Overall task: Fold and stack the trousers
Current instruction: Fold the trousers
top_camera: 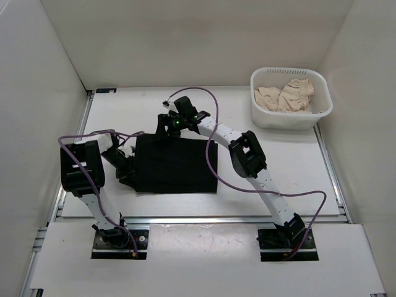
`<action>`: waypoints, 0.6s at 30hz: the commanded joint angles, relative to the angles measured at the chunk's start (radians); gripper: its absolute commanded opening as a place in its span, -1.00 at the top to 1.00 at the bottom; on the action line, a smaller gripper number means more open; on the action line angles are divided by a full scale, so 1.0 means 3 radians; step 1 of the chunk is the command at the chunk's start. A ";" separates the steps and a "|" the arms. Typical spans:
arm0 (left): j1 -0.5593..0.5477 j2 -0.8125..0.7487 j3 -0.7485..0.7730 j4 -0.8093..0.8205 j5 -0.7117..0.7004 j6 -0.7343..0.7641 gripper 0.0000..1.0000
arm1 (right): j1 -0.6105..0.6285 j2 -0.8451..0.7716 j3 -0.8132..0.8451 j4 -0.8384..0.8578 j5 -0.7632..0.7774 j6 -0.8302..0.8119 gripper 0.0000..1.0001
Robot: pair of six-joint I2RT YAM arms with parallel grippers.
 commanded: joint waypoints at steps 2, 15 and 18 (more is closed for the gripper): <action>-0.0015 0.0107 -0.0063 0.0157 0.0208 0.0021 0.45 | -0.0054 0.0055 -0.0073 0.0384 -0.0150 0.0337 0.19; 0.0210 -0.0046 -0.0134 0.0019 -0.0007 0.0021 0.72 | -0.0258 0.0188 0.0162 0.0885 0.0259 0.1187 1.00; 0.0287 -0.0046 -0.0099 0.0019 0.0024 0.0021 0.68 | -0.0259 0.0188 0.0126 0.0885 0.0223 0.1217 0.94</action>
